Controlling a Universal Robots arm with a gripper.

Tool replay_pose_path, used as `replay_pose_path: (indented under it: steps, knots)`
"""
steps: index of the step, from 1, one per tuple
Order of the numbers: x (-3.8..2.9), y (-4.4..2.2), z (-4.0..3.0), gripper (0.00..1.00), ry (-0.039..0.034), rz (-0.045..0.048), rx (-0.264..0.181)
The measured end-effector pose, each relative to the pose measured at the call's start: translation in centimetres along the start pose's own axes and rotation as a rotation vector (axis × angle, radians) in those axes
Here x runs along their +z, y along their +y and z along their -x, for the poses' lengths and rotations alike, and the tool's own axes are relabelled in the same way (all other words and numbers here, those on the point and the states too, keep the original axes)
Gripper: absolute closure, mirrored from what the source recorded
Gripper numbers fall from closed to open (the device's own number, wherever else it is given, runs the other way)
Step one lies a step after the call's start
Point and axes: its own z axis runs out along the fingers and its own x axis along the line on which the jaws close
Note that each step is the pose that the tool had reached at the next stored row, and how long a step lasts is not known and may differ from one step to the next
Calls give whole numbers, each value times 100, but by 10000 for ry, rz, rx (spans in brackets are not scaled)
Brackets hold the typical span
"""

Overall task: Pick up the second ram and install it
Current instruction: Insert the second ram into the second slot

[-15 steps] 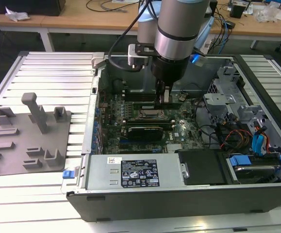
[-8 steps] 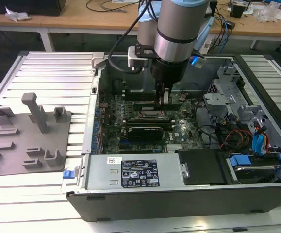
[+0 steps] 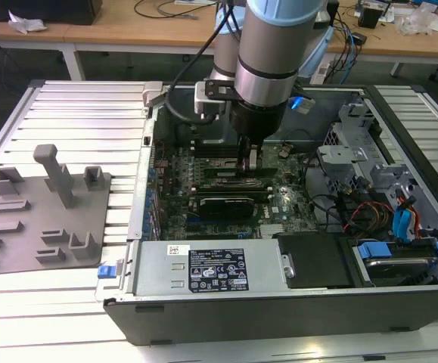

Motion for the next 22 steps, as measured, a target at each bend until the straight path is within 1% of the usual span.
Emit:
replay_pose_path:
  steps: [3, 5, 6, 7, 12, 22]
  knots:
    - [113, 14, -10, 86, 3, 0, 1]
    - [152, 28, -14, 86, 4, 1, -1]
    - [197, 43, -18, 86, 3, 0, 0]
    - [218, 48, -20, 86, 4, 0, 0]
    - [286, 64, -26, 86, 5, 0, -3]
    - [335, 80, -30, 86, 5, 0, -1]
